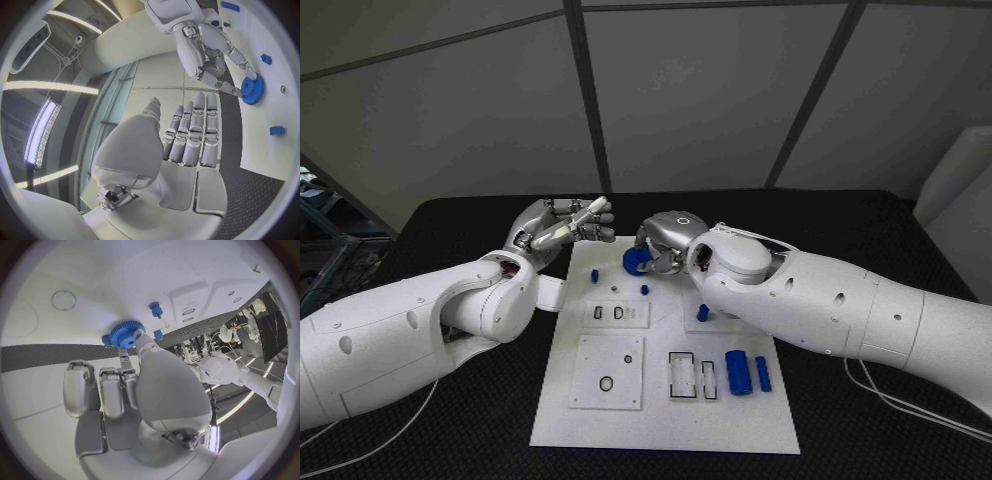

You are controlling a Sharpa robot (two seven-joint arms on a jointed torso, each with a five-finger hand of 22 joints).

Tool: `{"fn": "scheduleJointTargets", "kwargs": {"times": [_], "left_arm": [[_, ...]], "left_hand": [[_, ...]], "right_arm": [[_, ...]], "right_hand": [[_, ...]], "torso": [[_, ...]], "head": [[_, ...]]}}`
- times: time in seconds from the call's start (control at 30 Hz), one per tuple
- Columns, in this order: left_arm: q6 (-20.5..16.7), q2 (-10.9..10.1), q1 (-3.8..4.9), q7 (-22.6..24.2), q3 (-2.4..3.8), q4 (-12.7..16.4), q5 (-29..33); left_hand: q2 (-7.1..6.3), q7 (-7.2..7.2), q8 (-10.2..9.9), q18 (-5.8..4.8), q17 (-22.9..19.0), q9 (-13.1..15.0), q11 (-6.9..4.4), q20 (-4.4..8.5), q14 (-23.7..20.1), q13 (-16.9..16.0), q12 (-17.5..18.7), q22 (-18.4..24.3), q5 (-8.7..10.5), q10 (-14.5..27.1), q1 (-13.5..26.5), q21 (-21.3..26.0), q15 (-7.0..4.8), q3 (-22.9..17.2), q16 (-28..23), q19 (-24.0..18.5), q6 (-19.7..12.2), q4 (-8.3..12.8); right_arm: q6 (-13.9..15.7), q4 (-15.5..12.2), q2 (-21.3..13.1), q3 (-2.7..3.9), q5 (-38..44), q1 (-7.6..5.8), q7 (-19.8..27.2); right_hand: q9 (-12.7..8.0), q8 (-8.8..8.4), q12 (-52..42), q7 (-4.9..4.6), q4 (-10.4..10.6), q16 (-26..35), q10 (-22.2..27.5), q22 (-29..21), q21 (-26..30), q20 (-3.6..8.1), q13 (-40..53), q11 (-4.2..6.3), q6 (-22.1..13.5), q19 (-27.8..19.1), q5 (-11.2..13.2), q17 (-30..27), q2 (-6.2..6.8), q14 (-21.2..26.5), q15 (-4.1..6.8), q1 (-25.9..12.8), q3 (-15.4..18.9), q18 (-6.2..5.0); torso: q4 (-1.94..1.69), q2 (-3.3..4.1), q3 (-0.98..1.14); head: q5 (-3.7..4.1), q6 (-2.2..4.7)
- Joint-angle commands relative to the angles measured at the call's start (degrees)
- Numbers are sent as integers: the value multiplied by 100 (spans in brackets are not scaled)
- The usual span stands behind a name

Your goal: Assemble the parts on the task board

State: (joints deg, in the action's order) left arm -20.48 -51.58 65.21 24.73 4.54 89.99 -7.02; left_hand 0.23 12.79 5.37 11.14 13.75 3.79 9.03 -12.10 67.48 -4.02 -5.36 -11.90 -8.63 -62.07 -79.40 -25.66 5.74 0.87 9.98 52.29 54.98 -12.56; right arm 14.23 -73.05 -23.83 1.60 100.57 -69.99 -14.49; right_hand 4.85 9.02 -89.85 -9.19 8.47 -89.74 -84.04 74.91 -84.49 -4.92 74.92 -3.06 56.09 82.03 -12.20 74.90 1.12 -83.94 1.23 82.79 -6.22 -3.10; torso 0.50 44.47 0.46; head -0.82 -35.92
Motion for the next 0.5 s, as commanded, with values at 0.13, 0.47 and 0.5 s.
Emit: {"fn": "scheduleJointTargets", "kwargs": {"times": [0.13,0.47,0.5], "left_arm": [[45,10,9,56,5,-3,-23],[65,15,9,33,5,-12,-23],[69,16,9,28,5,-13,-23]], "left_hand": [[51,22,-35,-77,6,-4,32,-8,-14,1,26,-9,34,-8,-11,-22,25,20,-27,-40,-3,29],[60,30,-53,-77,19,-5,39,-11,-14,3,43,-11,33,6,-22,-27,30,23,-44,-49,-19,39],[66,31,-57,-77,22,-5,41,-12,-16,4,49,-11,31,11,-33,-28,32,18,-50,-52,-23,46]], "right_arm": [[-74,55,25,-7,100,-3,-22],[-391,73,17,-9,-111,-3,-12],[-422,73,14,-9,-150,-3,-14]], "right_hand": [[-76,-326,-15,31,74,-26,-596,269,-8,-89,1508,-110,-211,-4,357,1510,159,-606,-87,-309,95,40],[-33,-481,-15,25,678,-26,-596,306,-22,-142,1508,-124,-179,15,120,1510,9,-606,-127,-1282,372,44],[-29,-485,-15,26,724,-26,-596,310,-24,-143,1508,-124,-164,18,85,1510,-15,-606,-127,-1344,384,45]], "torso": [[-3,2,5],[0,0,6],[-1,-1,6]], "head": [[-1,-4],[-6,-10],[-6,-11]]}}
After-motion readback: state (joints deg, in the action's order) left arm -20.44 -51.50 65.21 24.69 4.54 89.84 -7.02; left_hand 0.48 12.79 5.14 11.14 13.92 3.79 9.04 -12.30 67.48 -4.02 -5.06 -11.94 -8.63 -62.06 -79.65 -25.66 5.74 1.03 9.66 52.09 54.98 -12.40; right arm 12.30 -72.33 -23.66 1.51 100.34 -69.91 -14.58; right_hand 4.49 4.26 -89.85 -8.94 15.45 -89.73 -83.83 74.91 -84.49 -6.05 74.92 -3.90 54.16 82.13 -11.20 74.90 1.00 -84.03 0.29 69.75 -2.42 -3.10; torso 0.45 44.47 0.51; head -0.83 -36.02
